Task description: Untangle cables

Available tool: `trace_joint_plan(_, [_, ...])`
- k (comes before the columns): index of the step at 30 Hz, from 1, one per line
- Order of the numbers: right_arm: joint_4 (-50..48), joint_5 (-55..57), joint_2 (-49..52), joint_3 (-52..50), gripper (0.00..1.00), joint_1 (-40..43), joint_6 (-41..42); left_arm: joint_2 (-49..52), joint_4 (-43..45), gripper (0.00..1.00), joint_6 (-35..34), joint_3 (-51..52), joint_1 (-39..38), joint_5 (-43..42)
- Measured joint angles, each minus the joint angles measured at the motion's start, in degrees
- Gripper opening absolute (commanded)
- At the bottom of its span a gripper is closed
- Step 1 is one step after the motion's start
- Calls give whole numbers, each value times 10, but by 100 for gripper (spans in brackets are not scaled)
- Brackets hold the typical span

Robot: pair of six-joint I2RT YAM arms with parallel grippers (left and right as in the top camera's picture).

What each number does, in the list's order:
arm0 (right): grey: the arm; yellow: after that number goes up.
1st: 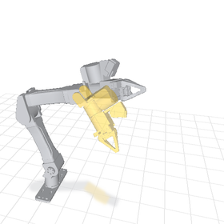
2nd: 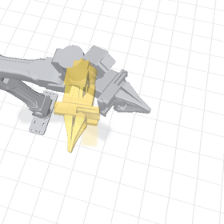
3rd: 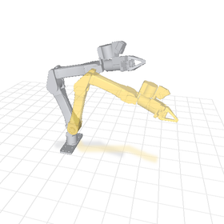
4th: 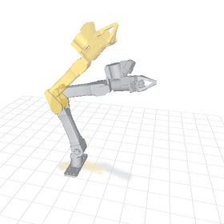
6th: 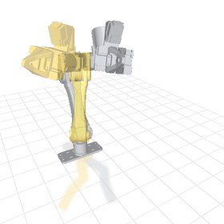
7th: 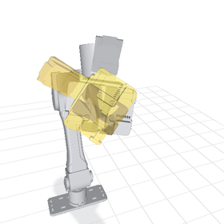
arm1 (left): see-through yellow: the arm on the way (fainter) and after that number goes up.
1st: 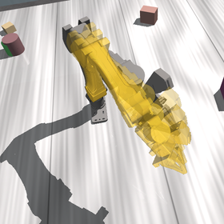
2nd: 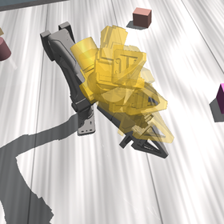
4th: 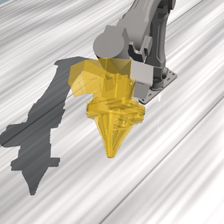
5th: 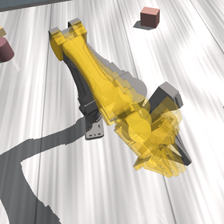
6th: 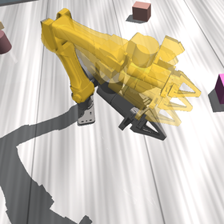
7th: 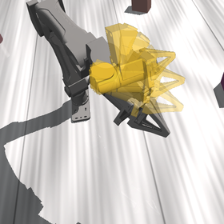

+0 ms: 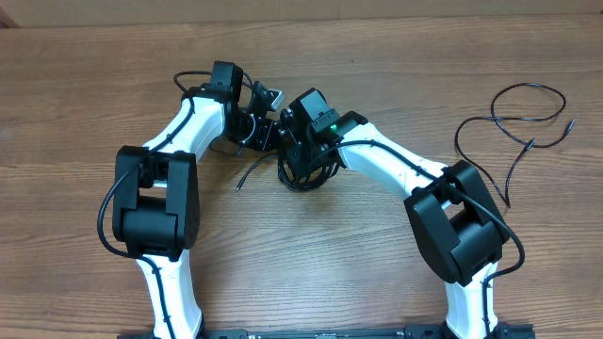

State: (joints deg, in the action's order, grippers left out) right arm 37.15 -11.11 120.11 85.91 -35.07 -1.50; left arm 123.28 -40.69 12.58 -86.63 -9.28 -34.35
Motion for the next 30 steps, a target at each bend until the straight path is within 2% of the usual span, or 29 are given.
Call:
trace_joint_plan(26, [-24,-21,22,0,26,-3,0,6,0,5,-6,0,7,7])
trace_joint_plan(30, [-37,-24,29,0,23,-3,0,6,1,4,-15,0,9,13])
